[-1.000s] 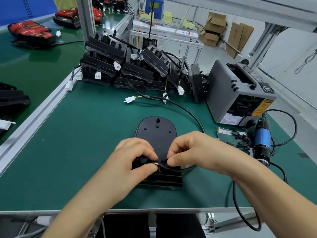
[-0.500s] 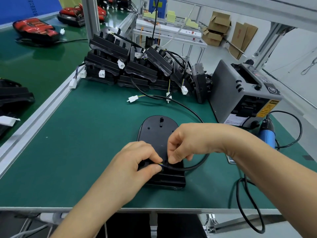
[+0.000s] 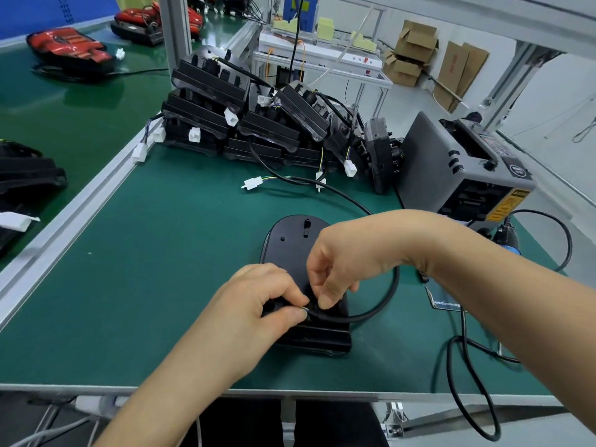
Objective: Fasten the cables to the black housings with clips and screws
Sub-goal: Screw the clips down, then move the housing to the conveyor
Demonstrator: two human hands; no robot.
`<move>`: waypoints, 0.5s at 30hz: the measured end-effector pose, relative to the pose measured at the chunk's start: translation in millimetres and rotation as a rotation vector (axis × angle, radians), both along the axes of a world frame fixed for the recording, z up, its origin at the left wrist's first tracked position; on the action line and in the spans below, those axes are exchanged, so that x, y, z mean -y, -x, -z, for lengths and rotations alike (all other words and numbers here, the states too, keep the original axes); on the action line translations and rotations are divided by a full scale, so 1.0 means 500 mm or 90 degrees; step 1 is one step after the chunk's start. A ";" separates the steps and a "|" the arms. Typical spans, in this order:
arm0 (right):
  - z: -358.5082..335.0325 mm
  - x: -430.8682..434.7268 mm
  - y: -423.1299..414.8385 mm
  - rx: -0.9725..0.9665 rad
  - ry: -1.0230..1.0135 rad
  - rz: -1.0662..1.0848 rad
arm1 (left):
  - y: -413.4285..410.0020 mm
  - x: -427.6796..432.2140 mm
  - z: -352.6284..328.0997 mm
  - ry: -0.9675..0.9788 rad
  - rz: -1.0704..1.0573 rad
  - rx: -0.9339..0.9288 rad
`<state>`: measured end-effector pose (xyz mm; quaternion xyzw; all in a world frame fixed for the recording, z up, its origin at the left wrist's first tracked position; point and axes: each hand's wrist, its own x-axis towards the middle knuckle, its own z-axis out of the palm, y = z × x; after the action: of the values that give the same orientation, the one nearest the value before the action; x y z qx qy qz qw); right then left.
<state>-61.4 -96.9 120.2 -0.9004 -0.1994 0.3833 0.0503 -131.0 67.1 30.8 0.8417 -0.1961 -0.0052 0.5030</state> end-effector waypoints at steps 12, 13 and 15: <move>0.005 -0.034 -0.028 -0.068 0.046 -0.008 | 0.000 0.002 0.002 0.001 -0.020 -0.010; 0.005 -0.032 -0.028 -0.072 0.041 -0.002 | 0.000 0.002 0.001 0.000 -0.018 -0.012; 0.008 -0.026 -0.027 -0.080 0.025 0.011 | 0.001 0.004 -0.002 -0.008 -0.020 -0.015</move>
<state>-48.0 -84.0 116.2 -0.8771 -0.1809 0.4423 0.0484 -131.4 65.0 31.7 0.8479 -0.1766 -0.0083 0.4997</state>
